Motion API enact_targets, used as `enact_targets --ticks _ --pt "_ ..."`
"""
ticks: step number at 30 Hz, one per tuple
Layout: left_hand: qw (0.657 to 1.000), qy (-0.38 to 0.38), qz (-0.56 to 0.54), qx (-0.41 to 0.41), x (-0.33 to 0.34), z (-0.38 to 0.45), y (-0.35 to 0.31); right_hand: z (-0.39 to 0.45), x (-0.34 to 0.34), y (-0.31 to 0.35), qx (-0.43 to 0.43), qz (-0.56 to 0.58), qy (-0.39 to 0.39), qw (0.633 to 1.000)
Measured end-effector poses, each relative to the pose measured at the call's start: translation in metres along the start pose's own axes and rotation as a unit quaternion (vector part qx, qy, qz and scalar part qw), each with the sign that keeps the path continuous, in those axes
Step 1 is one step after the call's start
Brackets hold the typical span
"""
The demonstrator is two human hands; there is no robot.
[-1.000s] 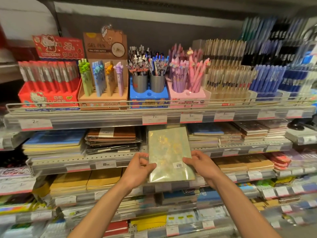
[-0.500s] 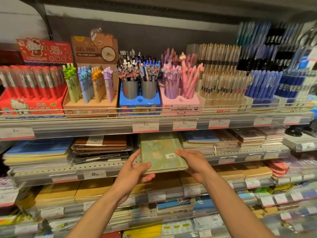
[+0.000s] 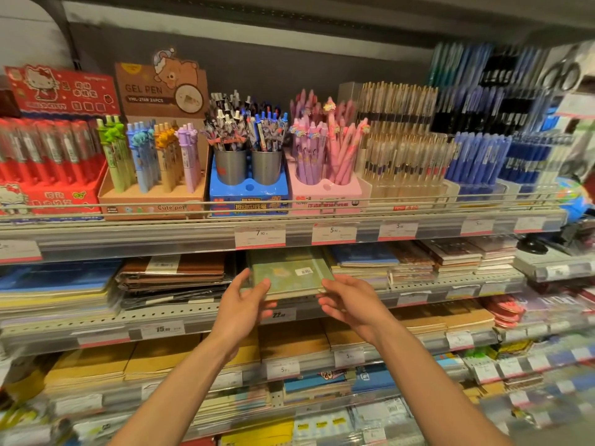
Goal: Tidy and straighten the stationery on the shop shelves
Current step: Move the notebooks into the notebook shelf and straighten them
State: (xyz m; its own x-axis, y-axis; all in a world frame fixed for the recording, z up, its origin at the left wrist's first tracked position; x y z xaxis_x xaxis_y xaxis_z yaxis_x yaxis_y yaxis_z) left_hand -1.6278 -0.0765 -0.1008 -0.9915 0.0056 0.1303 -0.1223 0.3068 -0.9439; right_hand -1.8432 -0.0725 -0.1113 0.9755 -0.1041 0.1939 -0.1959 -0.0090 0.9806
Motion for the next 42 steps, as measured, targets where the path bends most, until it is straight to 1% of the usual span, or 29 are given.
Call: enact_targets --ticks 2,4,6,8,11,14,16,18,20,22,24,26,32,35,42 --pt "0.998 -0.012 0.059 0.030 -0.002 0.002 -0.005 0.001 0.003 0.002 -0.021 -0.015 -0.014 1.000" --pt "0.986 -0.028 0.145 0.071 -0.006 -0.002 -0.008 -0.002 0.003 0.009 -0.055 -0.069 -0.011 0.996" --pt "0.960 -0.057 0.247 0.116 -0.010 -0.008 -0.008 -0.006 0.003 0.015 -0.106 -0.147 0.002 0.983" --pt "0.933 -0.093 0.309 0.157 -0.013 -0.009 -0.009 -0.007 0.004 0.018 -0.146 -0.197 0.009 0.969" --pt "0.902 -0.134 0.355 0.205 -0.013 -0.001 -0.014 0.001 0.007 0.018 -0.180 -0.232 0.003 0.956" --pt "0.879 -0.173 0.386 0.220 -0.011 0.010 -0.020 0.012 0.010 0.023 -0.211 -0.302 -0.007 0.930" --pt "0.875 -0.197 0.390 0.209 -0.011 0.017 -0.019 0.018 0.010 0.027 -0.242 -0.367 -0.022 0.898" --pt "0.874 -0.204 0.392 0.200 -0.011 0.024 -0.015 0.021 0.011 0.030 -0.271 -0.421 -0.026 0.865" --pt "0.873 -0.198 0.397 0.203 -0.010 0.031 -0.010 0.025 0.015 0.030 -0.292 -0.457 -0.008 0.840" --pt "0.873 -0.197 0.397 0.203 -0.010 0.038 -0.009 0.032 0.018 0.028 -0.298 -0.480 0.013 0.825" --pt "0.871 -0.204 0.400 0.199 -0.012 0.047 -0.009 0.040 0.021 0.025 -0.291 -0.487 0.029 0.823" --pt "0.872 -0.206 0.398 0.197 -0.013 0.054 -0.010 0.047 0.024 0.020 -0.277 -0.482 0.034 0.830" --pt "0.872 -0.223 0.395 0.184 -0.011 0.065 -0.014 0.056 0.024 0.021 -0.281 -0.446 0.010 0.850" --pt "0.874 -0.227 0.395 0.169 -0.014 0.070 -0.013 0.060 0.022 0.020 -0.281 -0.450 -0.008 0.848" --pt "0.863 -0.248 0.402 0.179 -0.014 0.070 -0.014 0.063 0.022 0.016 -0.285 -0.466 -0.030 0.837"
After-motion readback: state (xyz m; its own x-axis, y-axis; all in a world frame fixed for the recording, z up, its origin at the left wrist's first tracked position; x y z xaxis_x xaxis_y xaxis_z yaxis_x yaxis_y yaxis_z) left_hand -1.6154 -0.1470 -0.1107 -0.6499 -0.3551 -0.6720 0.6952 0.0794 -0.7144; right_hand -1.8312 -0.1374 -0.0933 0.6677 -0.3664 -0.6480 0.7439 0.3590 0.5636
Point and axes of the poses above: each hand's wrist, its own z-axis towards the middle knuckle, its own x-axis out of the palm, y = z × x, the point moved 8 cm from there along z, towards the middle knuckle, and after that the axes turned 15 degrees about -x, right-handed, at the moved point
